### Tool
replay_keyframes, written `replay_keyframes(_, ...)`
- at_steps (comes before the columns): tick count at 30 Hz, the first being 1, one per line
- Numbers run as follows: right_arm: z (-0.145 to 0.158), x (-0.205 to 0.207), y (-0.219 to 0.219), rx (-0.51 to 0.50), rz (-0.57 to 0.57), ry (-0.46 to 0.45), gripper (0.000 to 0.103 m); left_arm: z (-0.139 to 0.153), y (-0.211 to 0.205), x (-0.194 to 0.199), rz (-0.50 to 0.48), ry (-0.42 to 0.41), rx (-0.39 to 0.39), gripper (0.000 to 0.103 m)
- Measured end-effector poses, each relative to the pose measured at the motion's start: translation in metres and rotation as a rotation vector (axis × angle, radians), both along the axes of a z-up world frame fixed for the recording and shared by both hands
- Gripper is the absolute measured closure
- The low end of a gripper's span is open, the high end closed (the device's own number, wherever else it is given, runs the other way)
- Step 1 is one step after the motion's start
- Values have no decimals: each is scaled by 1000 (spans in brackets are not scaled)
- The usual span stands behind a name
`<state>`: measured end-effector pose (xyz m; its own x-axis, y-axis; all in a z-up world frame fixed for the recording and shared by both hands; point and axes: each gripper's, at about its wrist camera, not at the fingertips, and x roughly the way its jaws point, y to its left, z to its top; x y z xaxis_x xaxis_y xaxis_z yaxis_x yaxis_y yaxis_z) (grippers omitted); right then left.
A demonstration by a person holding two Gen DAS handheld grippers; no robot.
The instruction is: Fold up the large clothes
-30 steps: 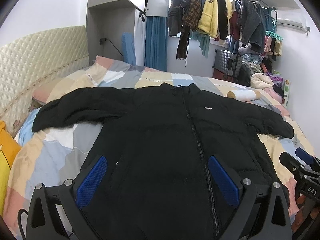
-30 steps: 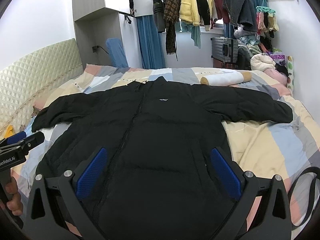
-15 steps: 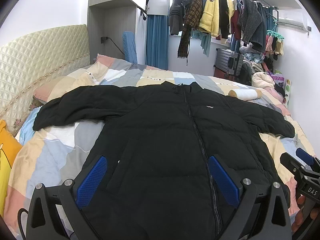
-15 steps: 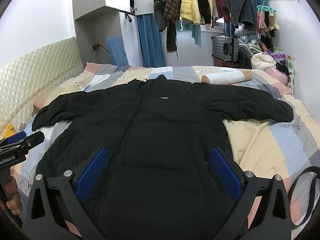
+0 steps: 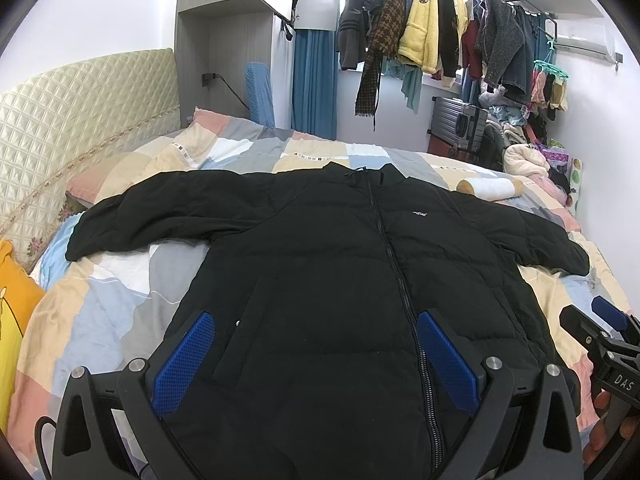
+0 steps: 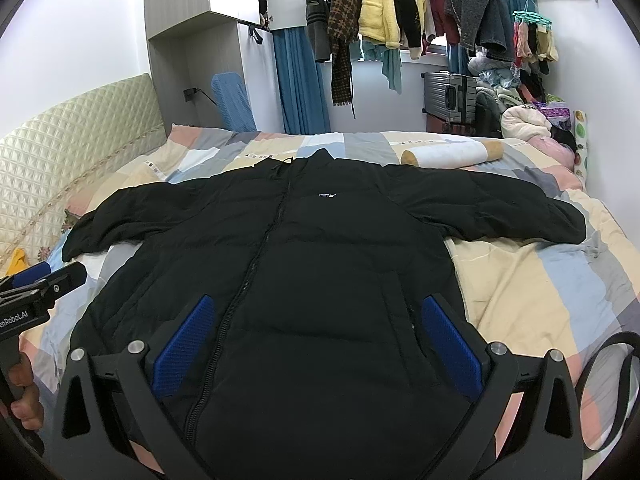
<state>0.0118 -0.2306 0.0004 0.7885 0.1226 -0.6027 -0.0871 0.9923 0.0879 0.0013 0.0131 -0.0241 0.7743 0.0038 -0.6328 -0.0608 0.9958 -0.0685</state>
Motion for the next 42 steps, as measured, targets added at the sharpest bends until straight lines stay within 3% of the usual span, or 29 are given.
replay_keyframes(9, 16, -6, -1, 37, -4, -44, 0, 8, 8, 5, 15, -6, -18, 1)
replay_keyframes(19, 93, 3, -9, 125, 26, -149, 0, 53, 19, 11, 20, -74, -37, 1)
replay_keyframes(24, 130, 16, -14, 67, 7, -202, 0, 82, 13, 14, -15, -103, -95, 1)
replay_keyframes(27, 146, 25, -34, 46, -9, -243, 0, 98, 7, 17, -23, -141, -79, 1)
replay_keyframes(30, 147, 44, -63, 42, -70, -259, 0, 105, 0, 26, -30, -188, -41, 1)
replay_keyframes(34, 136, 81, -124, 98, -205, -296, 0, 93, -5, 45, -49, -201, -35, 1)
replay_keyframes(38, 108, 119, -186, 82, -392, -340, 0, 67, 3, 67, -38, -146, -52, 1)
replay_keyframes(42, 62, 151, -253, 110, -541, -303, 0, 45, 8, 84, -33, -89, -44, 1)
